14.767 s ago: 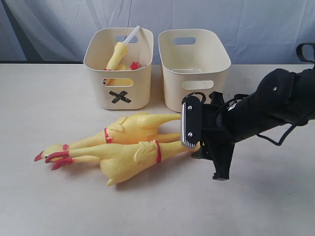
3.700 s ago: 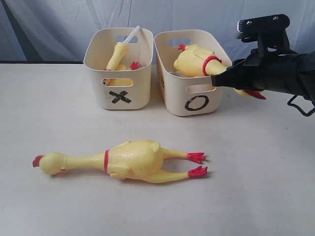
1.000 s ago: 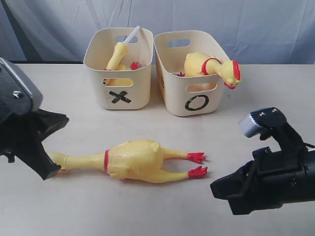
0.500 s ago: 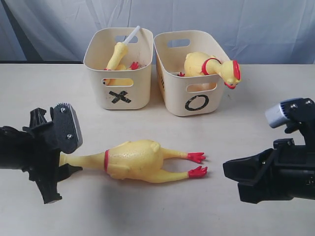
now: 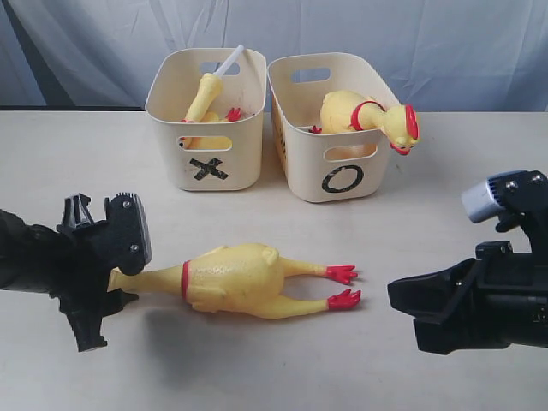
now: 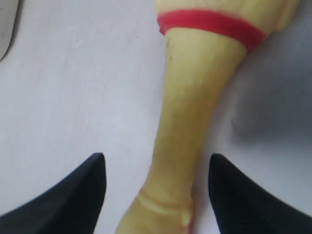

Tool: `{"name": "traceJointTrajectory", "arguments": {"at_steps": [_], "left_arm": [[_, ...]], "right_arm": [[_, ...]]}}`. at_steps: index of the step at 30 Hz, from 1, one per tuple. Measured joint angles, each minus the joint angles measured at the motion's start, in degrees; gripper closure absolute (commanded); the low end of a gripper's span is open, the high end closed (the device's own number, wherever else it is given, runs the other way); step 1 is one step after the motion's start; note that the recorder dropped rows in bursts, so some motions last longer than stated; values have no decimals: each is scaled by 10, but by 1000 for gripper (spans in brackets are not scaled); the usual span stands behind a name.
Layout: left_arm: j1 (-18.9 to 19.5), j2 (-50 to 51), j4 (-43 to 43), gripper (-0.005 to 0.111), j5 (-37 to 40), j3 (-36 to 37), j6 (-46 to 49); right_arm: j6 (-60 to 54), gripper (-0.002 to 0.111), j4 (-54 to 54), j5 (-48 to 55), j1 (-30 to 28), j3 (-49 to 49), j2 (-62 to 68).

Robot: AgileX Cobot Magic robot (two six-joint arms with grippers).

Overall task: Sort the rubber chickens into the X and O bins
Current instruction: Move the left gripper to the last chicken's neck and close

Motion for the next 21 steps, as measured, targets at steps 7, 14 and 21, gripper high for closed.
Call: {"name": "traceJointTrajectory", "arguments": {"at_steps": [7,14,21], "left_arm": [[0,35,0,49,0,-13,0],[0,43,1,88,0,-14,2],[0,43,-1,107,-3,-14,2]], "right_arm": [[0,108,0,0,0,0,0],[0,108,1,0,0,0,0],[0,108,1,0,0,0,0]]}}
